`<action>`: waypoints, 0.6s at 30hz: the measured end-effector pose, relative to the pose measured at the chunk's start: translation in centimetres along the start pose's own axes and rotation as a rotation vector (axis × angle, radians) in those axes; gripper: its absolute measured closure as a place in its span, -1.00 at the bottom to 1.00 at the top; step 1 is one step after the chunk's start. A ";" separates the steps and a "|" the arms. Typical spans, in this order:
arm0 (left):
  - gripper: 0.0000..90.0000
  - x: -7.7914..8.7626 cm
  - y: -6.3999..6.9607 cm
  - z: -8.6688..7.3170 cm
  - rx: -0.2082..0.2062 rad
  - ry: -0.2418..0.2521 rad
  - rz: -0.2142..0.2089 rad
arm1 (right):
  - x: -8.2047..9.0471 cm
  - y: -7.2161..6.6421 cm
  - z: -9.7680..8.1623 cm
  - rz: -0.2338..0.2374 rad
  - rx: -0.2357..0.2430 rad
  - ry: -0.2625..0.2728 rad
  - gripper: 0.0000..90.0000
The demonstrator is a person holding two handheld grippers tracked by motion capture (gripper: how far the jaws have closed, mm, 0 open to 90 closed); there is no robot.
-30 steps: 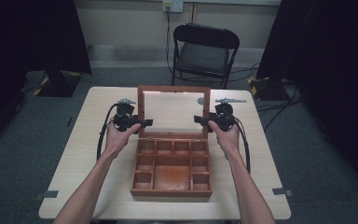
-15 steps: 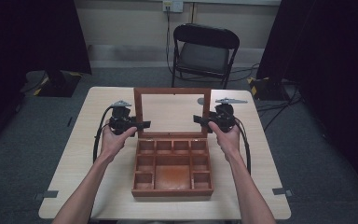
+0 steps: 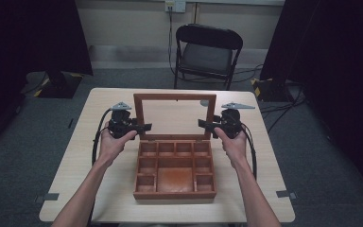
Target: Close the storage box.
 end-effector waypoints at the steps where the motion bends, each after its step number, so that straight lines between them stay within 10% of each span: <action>1: -0.07 0.1 0.1 0.0 0.000 0.007 0.000 | 0.1 0.0 0.0 0.004 -0.001 0.002 -0.28; 18: -0.09 1.1 0.9 -0.5 0.000 0.029 -0.037 | -0.1 -0.8 -0.5 0.039 0.012 -0.012 -0.26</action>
Point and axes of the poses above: each handheld gripper's, and its own axes: x roughly backward along the jaws, z roughly out of its top, y roughly to its right, the point moved 2 cm from there along -x, roughly forward along the jaws, and after that the axes turned 3 degrees about -x, right-handed, at the moved point
